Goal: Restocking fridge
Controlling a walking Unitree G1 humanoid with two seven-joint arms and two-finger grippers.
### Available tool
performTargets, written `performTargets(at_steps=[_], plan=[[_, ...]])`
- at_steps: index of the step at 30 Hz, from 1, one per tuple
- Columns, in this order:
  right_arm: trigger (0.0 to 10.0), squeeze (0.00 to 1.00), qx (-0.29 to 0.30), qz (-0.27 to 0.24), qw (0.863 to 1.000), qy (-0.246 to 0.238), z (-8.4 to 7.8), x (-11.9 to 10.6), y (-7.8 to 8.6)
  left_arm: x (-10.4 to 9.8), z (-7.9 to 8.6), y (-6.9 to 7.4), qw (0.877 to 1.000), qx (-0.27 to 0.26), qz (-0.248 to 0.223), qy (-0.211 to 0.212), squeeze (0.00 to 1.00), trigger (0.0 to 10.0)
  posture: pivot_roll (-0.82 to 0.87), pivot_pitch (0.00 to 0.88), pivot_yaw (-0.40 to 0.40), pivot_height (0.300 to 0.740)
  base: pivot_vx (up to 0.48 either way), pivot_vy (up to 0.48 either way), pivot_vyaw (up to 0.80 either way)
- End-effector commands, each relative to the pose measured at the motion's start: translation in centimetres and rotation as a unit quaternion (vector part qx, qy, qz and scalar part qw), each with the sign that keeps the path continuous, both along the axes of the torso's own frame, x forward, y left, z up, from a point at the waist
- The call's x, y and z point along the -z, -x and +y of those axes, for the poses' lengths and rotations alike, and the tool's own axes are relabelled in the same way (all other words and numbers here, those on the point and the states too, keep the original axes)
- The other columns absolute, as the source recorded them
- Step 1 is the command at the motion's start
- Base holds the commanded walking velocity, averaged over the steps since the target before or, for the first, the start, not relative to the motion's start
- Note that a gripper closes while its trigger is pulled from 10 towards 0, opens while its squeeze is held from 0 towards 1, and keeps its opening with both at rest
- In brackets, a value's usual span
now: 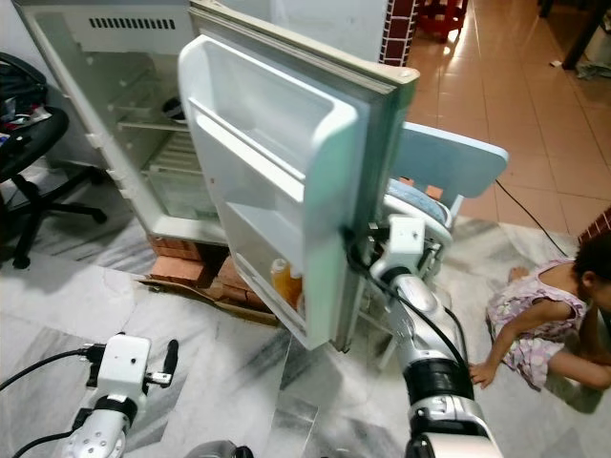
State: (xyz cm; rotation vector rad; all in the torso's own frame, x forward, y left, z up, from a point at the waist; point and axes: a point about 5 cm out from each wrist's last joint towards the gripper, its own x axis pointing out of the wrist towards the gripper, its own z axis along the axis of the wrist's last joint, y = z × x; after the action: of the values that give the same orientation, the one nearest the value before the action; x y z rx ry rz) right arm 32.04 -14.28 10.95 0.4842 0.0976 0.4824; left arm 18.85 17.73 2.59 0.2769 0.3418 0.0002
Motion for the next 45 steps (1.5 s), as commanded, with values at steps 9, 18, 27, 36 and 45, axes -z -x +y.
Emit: performTargets(at_steps=[9, 18, 27, 36, 45], plan=[[10.0, 0.0, -0.195, -0.035, 0.98, -0.01, 2.4, -0.5, 2.9, 0.3, 0.3, -0.4, 1.0, 0.006, 0.008, -0.007, 0.0, 10.0, 0.02, 0.06, 0.034, 0.74, 0.0, 0.0, 0.0], [10.0, 0.0, -0.264, 0.007, 0.964, 0.039, 2.0, 1.9, 5.6, -0.2, 0.2, -1.1, 1.0, 0.0, -0.01, 0.001, 0.0, 10.0, 0.01, 0.067, 0.031, 0.74, 0.0, 0.0, 0.0], [10.0, 0.0, -0.103, -0.05, 0.977, 0.181, 1.2, 2.8, 3.7, -2.2, 0.4, -2.9, 0.998, -0.005, -0.068, -0.013, 0.0, 10.0, 0.02, 0.081, 0.02, 0.74, 0.0, 0.0, 0.0], [10.0, 0.0, -0.002, -0.08, 0.975, 0.206, 0.9, 2.4, 3.5, -3.0, 0.6, -3.0, 0.997, -0.012, -0.082, 0.0, 0.0, 10.0, 0.02, 0.102, 0.022, 0.74, 0.0, 0.0, 0.0], [10.0, 0.0, 0.071, -0.059, 0.976, 0.196, -0.4, 2.9, 3.7, -4.1, 1.7, -2.8, 0.993, -0.042, -0.11, 0.01, 0.0, 10.0, 0.02, 0.106, 0.026, 0.74, 0.0, 0.442, 0.0]])
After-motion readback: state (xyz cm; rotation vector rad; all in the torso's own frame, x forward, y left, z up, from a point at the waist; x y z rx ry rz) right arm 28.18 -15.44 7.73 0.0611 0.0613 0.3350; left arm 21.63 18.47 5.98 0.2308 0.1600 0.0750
